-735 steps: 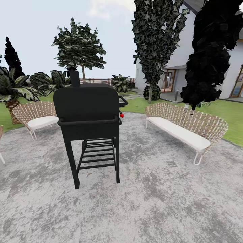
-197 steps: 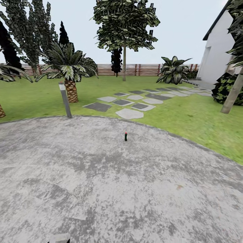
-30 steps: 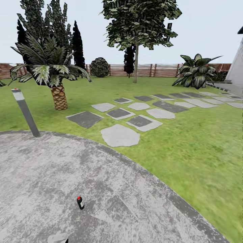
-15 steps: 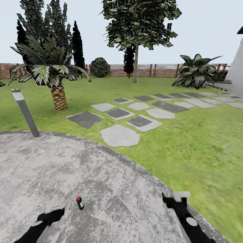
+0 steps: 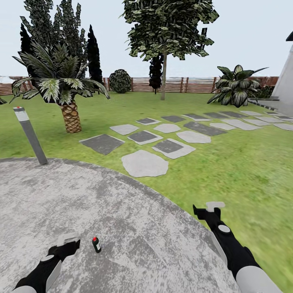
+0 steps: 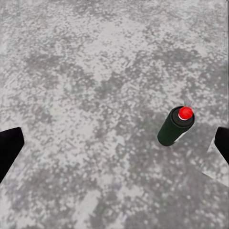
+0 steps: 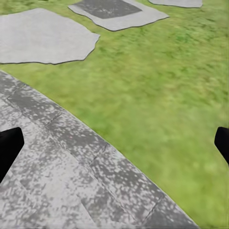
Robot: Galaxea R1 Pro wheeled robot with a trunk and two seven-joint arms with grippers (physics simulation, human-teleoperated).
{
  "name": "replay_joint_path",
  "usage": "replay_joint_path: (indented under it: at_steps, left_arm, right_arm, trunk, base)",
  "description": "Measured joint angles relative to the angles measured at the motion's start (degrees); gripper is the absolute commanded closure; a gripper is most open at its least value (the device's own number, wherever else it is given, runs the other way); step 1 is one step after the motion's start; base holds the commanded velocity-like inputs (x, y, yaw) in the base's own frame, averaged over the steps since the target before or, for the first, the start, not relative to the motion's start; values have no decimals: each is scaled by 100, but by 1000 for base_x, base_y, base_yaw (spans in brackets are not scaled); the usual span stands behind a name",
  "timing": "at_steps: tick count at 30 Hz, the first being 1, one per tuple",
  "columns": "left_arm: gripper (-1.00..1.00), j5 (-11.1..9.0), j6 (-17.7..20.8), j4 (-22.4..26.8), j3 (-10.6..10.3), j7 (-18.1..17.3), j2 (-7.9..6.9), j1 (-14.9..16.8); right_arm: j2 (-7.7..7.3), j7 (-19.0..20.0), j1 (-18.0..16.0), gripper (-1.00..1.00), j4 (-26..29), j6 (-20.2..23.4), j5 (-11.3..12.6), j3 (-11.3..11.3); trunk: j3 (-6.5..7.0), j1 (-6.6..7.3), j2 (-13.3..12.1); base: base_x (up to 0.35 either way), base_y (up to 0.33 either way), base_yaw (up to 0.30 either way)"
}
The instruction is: In the garden, pick up the pesticide atomizer on the floor and spray pesticide onto both trees until each tree trunk is fully covered.
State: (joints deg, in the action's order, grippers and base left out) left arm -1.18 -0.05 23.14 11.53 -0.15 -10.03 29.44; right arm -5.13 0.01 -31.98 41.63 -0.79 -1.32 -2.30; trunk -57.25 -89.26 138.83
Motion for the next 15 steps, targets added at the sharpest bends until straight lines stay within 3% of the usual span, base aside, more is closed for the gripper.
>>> replay_joint_path:
  at_steps: [5,15]
  left_arm:
    - [-100,10,-4,-39,-1,6,1,0]
    - [-100,9,-4,-81,-1,6,-8,0]
  right_arm:
    - [-5,2,-1,-100,-59,0,-29,17]
    - [3,17,-1,-100,-47,16,-45,19]
  trunk:
    - [0,0,0]
    - [0,0,0]
  base:
    - [71,0,0]
    - [315,0,0]
